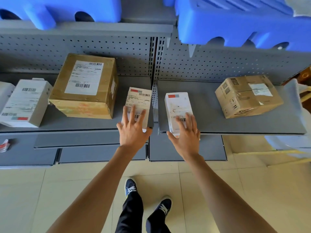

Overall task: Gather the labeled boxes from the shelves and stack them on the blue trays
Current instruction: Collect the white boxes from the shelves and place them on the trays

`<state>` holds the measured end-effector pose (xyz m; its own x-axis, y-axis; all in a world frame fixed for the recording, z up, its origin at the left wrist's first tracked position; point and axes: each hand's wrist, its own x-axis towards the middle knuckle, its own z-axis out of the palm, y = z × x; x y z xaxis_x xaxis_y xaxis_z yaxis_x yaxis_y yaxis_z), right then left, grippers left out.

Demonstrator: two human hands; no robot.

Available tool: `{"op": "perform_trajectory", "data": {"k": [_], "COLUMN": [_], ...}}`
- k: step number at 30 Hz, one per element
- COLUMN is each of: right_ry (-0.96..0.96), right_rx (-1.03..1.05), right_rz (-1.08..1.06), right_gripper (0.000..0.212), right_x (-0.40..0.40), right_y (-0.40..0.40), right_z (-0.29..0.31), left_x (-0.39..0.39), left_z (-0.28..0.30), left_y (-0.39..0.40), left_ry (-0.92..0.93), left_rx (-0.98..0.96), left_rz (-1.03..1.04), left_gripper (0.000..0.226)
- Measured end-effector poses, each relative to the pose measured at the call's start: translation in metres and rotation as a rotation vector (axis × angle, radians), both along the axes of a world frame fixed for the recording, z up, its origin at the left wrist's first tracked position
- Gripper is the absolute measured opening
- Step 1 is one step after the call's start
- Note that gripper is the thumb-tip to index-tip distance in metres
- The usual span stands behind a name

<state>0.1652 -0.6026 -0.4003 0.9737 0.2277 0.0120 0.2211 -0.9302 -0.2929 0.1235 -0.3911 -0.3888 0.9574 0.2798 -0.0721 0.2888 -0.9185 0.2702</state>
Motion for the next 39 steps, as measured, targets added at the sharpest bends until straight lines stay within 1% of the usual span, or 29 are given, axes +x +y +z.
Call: {"op": "perform_trajectory", "data": {"k": [3, 7, 14, 23, 29, 35, 39], "right_ry": [-0.028, -0.08, -0.117, -0.146, -0.234, -0.34, -0.381], "right_rx": [0.033, 0.071, 0.08, 0.128, 0.184, 0.258, 0.275], "right_rz": [-0.003, -0.006, 0.015, 0.078, 0.118, 0.094, 0.088], "right_gripper": [0.06, 0.051, 0.049, 0.047, 0.049, 0.045, 0.045], "right_x": [-0.008, -0.016, -0.035, -0.057, -0.093, -0.123, -0.145], "right_y": [-0.001, -0.004, -0.014, -0.033, -0.051, -0.063, -0.069], "right_z": [-0.001, -0.002, -0.005, 0.017, 0.039, 0.068, 0.087], "left_x": [-0.008, -0.015, -0.036, -0.083, -0.121, -0.154, -0.172], "left_z": [-0.002, -0.003, 0.005, 0.017, 0.042, 0.077, 0.101], "left_y": [-0.001, -0.003, -0.008, -0.023, -0.036, -0.043, -0.046], "left_ry": [-0.027, -0.009, -0.031, -0.053, -0.122, -0.241, -0.261], "left_rx": [0.006, -0.015, -0.036, -0.082, -0.072, -0.105, -0.088], "left_rz": [-0.007, 0.016, 0.013, 0.011, 0.001, -0.04, -0.093], "left_gripper": [0.078, 0.076, 0.073, 0.073, 0.069, 0.077, 0.075]}}
